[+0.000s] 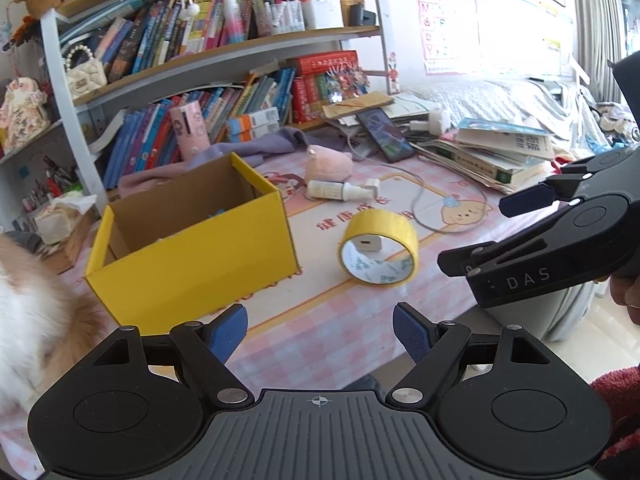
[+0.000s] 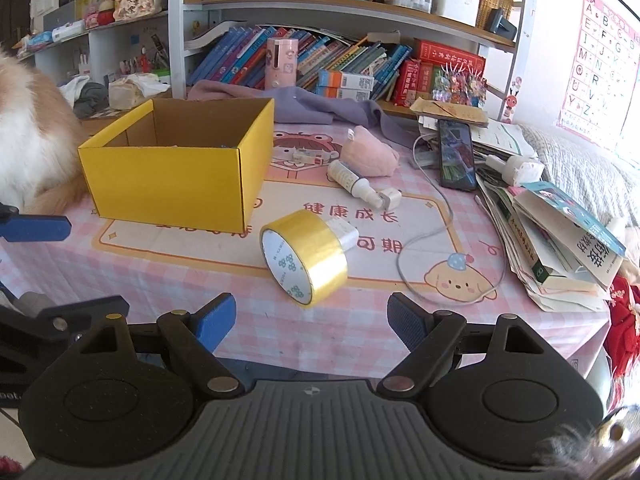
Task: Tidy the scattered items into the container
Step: 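Withdraw both tools from the box back toward the table, then grasp the yellow tape roll by its rim with the left tool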
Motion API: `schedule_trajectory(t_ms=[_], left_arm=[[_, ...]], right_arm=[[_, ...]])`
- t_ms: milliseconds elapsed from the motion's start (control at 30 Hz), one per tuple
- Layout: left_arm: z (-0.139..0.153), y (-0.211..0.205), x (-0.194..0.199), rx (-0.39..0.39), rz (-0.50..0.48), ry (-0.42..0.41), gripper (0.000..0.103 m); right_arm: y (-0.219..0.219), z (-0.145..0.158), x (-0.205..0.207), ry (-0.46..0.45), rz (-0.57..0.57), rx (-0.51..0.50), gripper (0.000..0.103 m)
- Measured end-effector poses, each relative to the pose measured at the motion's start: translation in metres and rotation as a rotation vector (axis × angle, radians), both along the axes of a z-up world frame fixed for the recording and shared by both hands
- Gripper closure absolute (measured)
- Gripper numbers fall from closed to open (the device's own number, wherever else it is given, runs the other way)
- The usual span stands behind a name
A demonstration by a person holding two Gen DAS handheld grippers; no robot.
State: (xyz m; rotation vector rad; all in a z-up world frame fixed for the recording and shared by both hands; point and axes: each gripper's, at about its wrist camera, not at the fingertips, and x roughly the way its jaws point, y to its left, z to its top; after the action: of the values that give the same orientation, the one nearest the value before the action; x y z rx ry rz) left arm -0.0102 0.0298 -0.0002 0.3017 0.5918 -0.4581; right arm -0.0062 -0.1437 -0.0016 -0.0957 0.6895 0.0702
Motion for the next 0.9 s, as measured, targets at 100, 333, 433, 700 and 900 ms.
schedule_trajectory(t_ms=[100,333,433,700,900], left_arm=[[-0.002,-0.004,-0.001,0.001,-0.013,0.013,0.021],[-0.01,-0.016,0.003,0.002,-0.028,0.043,0.017],[-0.012,-0.024,0.006,0.001,-0.046,0.052,0.017],[-0.017,-0.045,0.012,0.008,-0.082,0.065,0.017],[-0.02,-0.056,0.024,-0.016,-0.082,0.084,0.017]], right_arm=[[-0.003,-0.001,-0.001,0.011,-0.005,0.005,0.021],[-0.016,-0.008,-0.001,0.045,-0.024,0.023,0.021],[-0.023,-0.01,-0.001,0.057,-0.036,0.031,0.021],[-0.041,-0.01,0.005,0.056,-0.056,0.038,0.021],[-0.05,-0.01,0.013,0.059,-0.048,0.036,0.021]])
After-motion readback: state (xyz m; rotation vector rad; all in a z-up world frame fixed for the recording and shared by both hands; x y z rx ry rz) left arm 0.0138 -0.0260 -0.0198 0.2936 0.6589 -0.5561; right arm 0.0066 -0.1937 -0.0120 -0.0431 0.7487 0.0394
